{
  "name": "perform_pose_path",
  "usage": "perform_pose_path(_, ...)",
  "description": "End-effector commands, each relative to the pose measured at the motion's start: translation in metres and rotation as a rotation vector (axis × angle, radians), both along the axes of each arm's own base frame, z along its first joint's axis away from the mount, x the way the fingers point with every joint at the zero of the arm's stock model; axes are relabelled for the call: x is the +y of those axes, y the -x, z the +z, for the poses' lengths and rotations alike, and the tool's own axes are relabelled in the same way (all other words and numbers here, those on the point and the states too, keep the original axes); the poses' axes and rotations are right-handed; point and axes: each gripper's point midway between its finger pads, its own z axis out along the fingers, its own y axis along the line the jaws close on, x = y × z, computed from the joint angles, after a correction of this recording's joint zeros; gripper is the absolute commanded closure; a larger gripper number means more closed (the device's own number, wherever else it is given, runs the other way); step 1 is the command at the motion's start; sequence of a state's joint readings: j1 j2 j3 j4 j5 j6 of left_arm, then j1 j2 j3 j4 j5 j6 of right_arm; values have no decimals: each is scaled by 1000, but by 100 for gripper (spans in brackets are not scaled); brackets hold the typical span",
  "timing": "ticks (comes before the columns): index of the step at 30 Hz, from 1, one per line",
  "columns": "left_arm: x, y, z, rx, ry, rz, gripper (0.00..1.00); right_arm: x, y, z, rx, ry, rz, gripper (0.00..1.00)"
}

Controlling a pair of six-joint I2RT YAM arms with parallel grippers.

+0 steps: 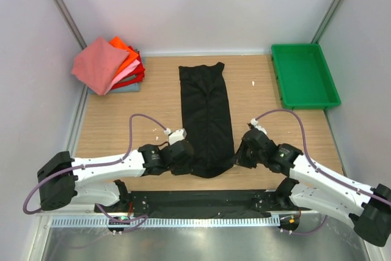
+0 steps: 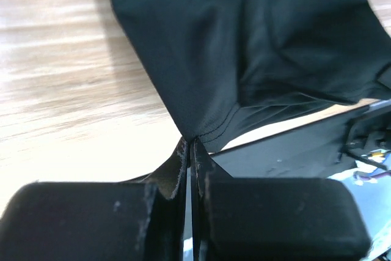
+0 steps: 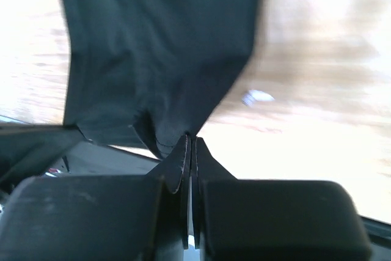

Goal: Fold and stack the t-shirts
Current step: Fold the tshirt

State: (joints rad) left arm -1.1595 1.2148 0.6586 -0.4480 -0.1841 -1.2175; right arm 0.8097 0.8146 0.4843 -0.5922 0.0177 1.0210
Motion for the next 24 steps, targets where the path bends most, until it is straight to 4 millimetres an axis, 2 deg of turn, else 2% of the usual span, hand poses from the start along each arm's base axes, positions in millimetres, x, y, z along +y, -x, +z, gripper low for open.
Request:
perform_pose_path(1,4,-17,25,-74,-50,5,100,12,-25,28,-90,32,28,99)
perform_pose_path(2,4,-22,29,-80,-53,16,100,11,-31,25,-92,67,22,99)
perform_pose_path(3,5,-24,32,-84,-57,17,100,14,-39,35,-117,70,15,99)
perform_pose_path(5,7,-35,41,-97,-55,33,100,11,-49,35,-138,126,6,99)
perform_pose_path(6,8,-38,44,-98,-54,37,100,15,-57,46,-162,124,2,99)
perform_pose_path(12,11,-74,66,-114,-37,55,100,16,-97,66,-214,216,-9,99)
perform_pose_path(17,18,-113,71,-114,-60,69,100,12,-133,78,-238,233,-25,99)
perform_pose_path(18,13,-120,77,-117,-47,64,100,6,-142,79,-243,243,-36,99)
perform_pose_path(19,13,-126,72,-107,-64,60,100,7,-147,75,-230,248,-31,99)
perform_pose_path(21,12,-143,78,-117,-62,58,100,7,-162,82,-249,246,-28,99)
perform_pose_path(22,14,-151,68,-97,-87,68,100,5,-168,78,-236,254,-28,99)
perform_pose_path(23,13,-157,68,-96,-90,66,100,6,-177,83,-246,254,-31,99)
perform_pose_path(24,10,-166,75,-112,-83,58,100,5,-183,83,-246,256,-33,99)
